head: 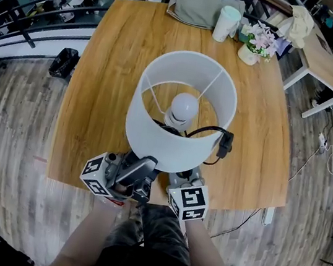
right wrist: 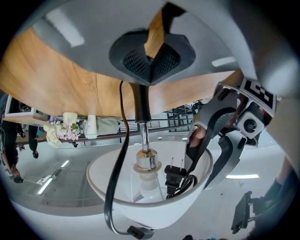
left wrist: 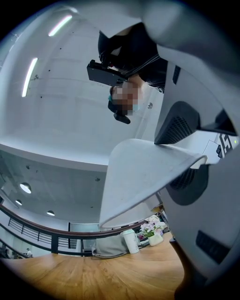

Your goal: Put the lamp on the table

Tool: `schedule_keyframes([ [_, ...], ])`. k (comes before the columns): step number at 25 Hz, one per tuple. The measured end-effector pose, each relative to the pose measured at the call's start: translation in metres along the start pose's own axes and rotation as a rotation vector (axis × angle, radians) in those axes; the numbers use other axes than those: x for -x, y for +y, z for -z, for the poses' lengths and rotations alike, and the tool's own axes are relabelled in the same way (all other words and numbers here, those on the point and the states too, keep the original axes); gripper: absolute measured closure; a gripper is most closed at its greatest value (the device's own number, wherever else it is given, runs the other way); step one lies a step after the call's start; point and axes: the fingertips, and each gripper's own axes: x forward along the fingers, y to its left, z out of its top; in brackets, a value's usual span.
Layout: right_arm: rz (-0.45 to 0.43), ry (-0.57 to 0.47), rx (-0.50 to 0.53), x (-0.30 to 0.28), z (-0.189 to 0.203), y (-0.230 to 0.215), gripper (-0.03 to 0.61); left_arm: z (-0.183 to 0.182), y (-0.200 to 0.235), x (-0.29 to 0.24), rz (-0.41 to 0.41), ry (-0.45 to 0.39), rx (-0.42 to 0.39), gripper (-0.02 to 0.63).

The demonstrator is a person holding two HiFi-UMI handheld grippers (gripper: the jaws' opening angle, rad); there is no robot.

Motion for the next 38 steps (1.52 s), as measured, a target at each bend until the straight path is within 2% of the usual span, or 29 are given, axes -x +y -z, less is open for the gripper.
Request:
schedule_keyframes([
  [12, 0.006, -0.011, -0.026, 0.009, 0.003, 0.001, 0.572, 0.019, -0.001, 0.02, -0.052, 0.08, 0.01, 0.502],
  [16, 0.008, -0.015, -0.029, 0.011, 0.003, 0.002, 0.572, 0.031, 0.002, 0.029, -0.093, 0.145, -0.008, 0.502],
  [21, 0.017, -0.012, -0.034, 0.015, 0.006, 0.001, 0.572, 0.043, 0.013, 0.045, -0.198, 0.223, -0.046, 0.502],
  [26, 0.023, -0.019, -0.041, 0.02, 0.007, 0.0, 0.572, 0.056, 0.02, 0.057, -0.26, 0.304, -0.077, 0.503],
  [29, 0.026, -0.021, -0.04, 0.023, 0.008, 0.002, 0.572, 0.063, 0.025, 0.063, -0.309, 0.346, -0.101, 0.541],
  [33, 0.032, -0.026, -0.039, 0.027, 0.008, 0.003, 0.572, 0.067, 0.038, 0.074, -0.433, 0.381, -0.152, 0.617],
  [38, 0.04, -0.04, -0.035, 0.035, 0.007, 0.009, 0.572, 0.065, 0.05, 0.091, -0.589, 0.43, -0.251, 0.617],
])
